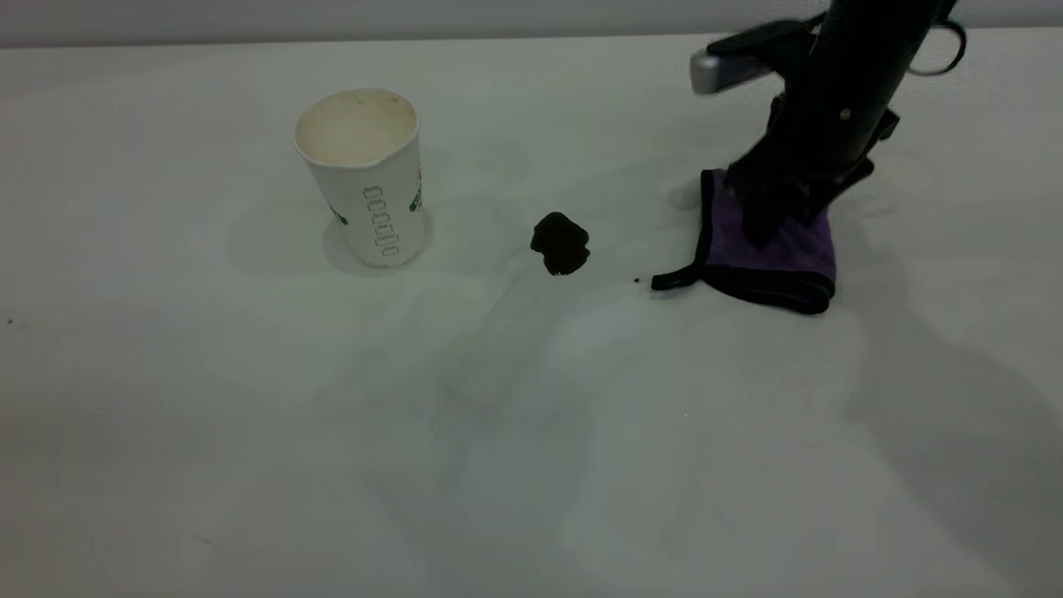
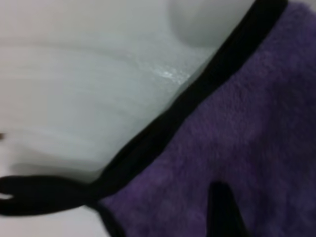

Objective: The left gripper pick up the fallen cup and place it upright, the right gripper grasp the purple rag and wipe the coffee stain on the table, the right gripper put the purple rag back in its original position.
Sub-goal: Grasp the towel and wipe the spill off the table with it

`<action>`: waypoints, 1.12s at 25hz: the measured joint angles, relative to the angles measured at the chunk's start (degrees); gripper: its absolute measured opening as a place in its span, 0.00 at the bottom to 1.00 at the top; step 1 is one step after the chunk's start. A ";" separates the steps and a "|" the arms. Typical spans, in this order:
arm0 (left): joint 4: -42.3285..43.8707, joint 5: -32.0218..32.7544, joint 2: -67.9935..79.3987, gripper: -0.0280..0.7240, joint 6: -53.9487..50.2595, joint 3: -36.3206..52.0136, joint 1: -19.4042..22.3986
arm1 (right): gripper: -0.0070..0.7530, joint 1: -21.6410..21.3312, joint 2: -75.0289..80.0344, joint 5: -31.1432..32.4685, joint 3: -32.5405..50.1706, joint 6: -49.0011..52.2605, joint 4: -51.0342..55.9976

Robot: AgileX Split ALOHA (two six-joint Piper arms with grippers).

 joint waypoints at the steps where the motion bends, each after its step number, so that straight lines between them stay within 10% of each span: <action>1: 0.00 0.00 0.00 0.64 0.00 0.00 -0.08 | 0.60 0.00 0.25 0.08 -0.34 0.00 -0.15; 8: 0.00 0.00 0.00 0.64 0.00 0.00 -0.07 | 0.08 0.62 1.21 -0.29 -1.39 -1.31 0.70; 16: 0.00 0.05 0.00 0.64 0.00 0.00 -0.07 | 0.07 6.79 4.04 -8.36 -6.06 -5.12 10.42; 28: 0.00 0.05 -0.04 0.64 0.00 0.00 -0.07 | 0.07 14.95 9.59 -2.45 -17.84 -5.80 12.24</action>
